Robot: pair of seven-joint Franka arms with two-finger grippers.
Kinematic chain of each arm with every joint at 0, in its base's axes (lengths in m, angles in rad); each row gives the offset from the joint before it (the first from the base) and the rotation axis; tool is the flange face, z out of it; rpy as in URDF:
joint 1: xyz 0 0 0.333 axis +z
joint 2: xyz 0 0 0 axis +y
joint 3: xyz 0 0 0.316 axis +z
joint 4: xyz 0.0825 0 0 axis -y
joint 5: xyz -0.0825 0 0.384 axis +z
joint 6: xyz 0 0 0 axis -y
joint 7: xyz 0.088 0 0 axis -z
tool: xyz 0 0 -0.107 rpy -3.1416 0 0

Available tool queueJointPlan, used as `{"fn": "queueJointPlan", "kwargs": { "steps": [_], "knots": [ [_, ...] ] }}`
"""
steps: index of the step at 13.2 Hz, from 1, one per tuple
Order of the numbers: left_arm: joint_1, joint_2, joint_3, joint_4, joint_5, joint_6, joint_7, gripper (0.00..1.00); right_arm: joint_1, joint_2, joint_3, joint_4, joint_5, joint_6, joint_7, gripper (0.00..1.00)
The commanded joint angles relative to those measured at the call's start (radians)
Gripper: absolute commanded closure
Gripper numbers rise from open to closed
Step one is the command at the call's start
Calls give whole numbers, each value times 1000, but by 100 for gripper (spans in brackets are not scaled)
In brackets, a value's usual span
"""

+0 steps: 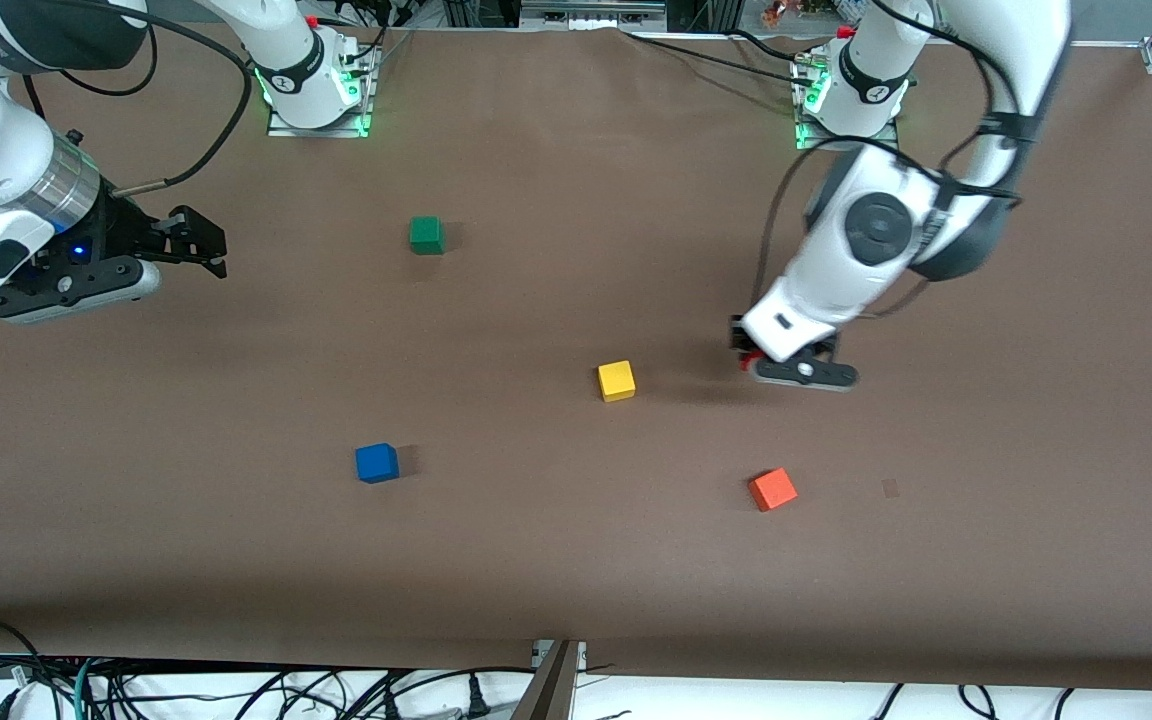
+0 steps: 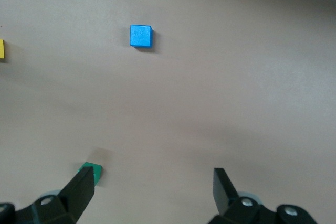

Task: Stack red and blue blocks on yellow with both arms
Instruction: 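Carry the red cube with the left gripper over the yellow cube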

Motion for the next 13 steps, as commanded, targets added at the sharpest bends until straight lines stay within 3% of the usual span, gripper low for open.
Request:
{"fn": "queueJointPlan", "kwargs": {
  "steps": [1, 5, 13],
  "knots": [
    [-127, 153, 16, 167, 13, -21, -187, 100, -6, -4, 5, 2, -12, 3, -7, 0],
    [-234, 284, 21, 345, 18, -24, -339, 100, -7, 12, 3, 2, -15, 9, -9, 0],
    [-278, 339, 33, 348, 78, -21, -400, 100, -12, 13, 3, 1, -15, 9, -9, 0]
  ]
}}
